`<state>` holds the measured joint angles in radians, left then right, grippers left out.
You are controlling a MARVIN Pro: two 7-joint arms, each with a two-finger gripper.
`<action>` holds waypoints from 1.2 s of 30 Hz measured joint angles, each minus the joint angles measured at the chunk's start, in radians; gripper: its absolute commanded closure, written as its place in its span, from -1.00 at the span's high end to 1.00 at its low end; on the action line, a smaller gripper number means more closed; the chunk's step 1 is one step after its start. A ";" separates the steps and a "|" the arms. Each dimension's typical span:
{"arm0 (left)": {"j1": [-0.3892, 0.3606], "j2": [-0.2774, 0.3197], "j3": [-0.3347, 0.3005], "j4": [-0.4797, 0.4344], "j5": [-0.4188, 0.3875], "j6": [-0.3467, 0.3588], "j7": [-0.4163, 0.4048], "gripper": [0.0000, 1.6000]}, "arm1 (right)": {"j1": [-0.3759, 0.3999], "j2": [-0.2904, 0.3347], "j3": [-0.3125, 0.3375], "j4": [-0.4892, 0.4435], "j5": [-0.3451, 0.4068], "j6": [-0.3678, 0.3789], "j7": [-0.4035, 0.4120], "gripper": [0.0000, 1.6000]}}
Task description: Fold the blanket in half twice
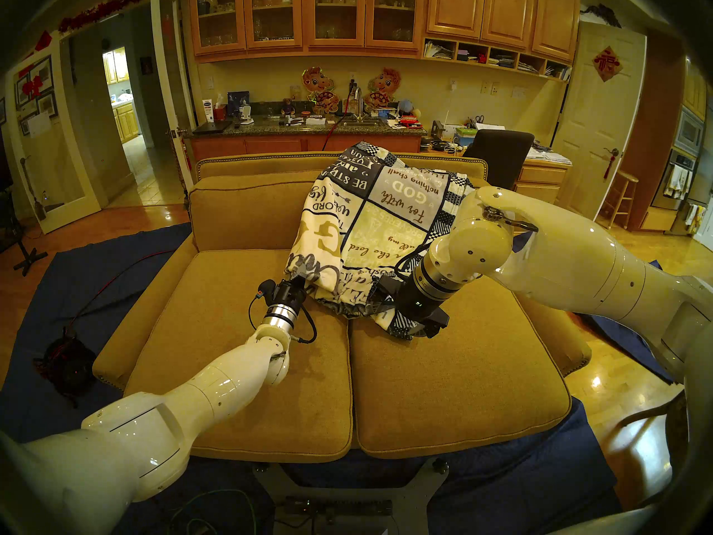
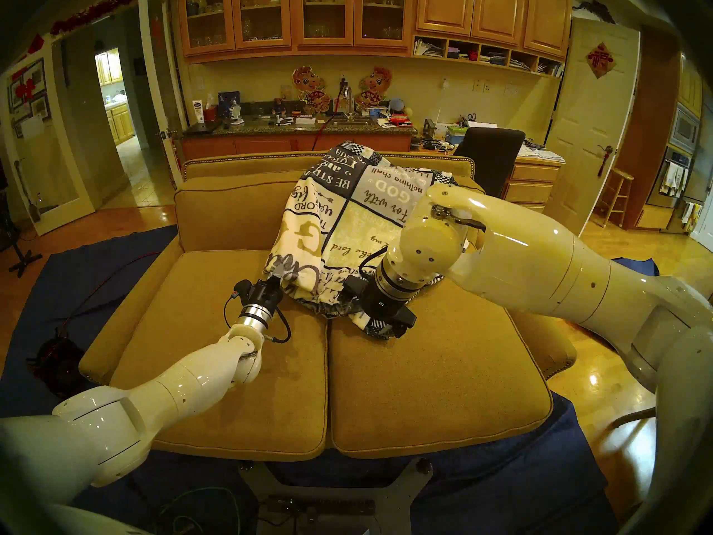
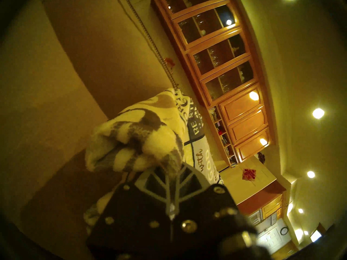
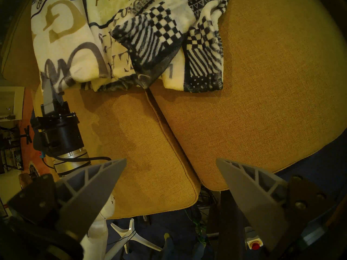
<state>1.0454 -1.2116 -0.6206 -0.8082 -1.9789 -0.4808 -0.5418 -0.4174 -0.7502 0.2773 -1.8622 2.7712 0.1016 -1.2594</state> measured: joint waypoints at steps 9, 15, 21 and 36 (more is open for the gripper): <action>0.041 0.035 0.008 -0.137 0.035 -0.063 0.005 -1.00 | 0.000 0.000 0.000 0.000 0.000 0.000 0.000 1.00; 0.083 0.059 0.023 -0.227 0.054 -0.105 0.017 -1.00 | 0.000 0.000 -0.001 0.000 0.000 -0.001 0.000 1.00; 0.127 0.092 0.035 -0.320 0.072 -0.156 0.039 -1.00 | 0.000 0.000 -0.001 0.000 0.000 -0.001 0.000 1.00; 0.221 0.204 0.038 -0.535 0.114 -0.277 0.187 -1.00 | 0.000 0.000 -0.001 0.000 0.000 -0.002 0.000 1.00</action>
<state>1.2664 -1.0079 -0.5828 -1.3435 -1.8645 -0.7578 -0.3545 -0.4173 -0.7502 0.2759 -1.8622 2.7712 0.1001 -1.2594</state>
